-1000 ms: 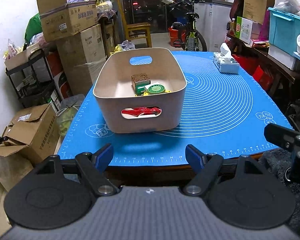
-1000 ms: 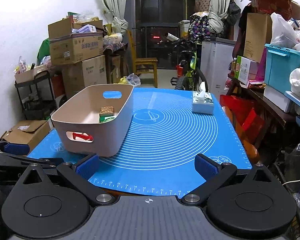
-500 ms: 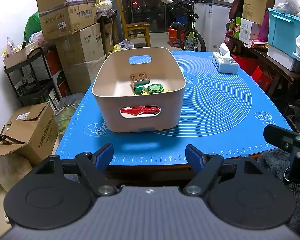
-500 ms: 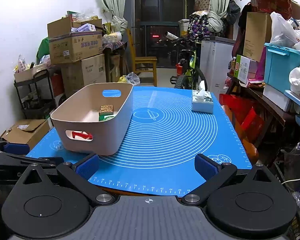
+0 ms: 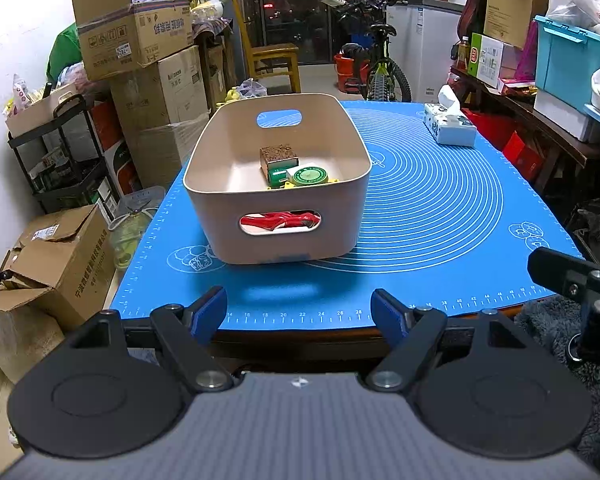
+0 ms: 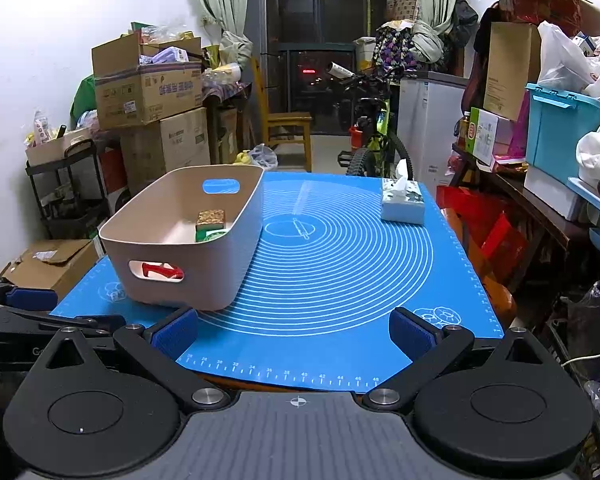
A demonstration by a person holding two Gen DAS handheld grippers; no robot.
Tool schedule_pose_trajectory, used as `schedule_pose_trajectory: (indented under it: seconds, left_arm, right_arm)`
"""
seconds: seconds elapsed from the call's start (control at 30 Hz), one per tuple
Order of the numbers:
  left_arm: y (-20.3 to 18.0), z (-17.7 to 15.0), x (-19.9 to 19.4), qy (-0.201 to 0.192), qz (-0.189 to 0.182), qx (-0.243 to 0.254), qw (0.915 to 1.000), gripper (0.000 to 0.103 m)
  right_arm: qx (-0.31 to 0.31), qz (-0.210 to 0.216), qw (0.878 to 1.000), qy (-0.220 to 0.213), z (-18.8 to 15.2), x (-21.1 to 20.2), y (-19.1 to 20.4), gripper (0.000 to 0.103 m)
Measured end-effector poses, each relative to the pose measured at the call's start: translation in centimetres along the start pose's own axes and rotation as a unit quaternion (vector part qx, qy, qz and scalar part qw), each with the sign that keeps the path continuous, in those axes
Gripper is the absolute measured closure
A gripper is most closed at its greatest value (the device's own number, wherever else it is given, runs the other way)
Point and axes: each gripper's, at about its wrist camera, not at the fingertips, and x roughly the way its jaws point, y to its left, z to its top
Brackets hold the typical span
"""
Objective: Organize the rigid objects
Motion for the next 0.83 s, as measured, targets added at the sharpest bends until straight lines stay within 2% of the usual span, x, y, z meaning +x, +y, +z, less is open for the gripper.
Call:
schedule_pose_trajectory:
  seconds: [0.83]
  left_arm:
    - [0.09, 0.06, -0.05, 0.0, 0.0, -0.004, 1.0, 0.024]
  right_arm:
    - [0.007, -0.006, 1.0, 0.0, -0.39, 0.01, 0.16, 0.002]
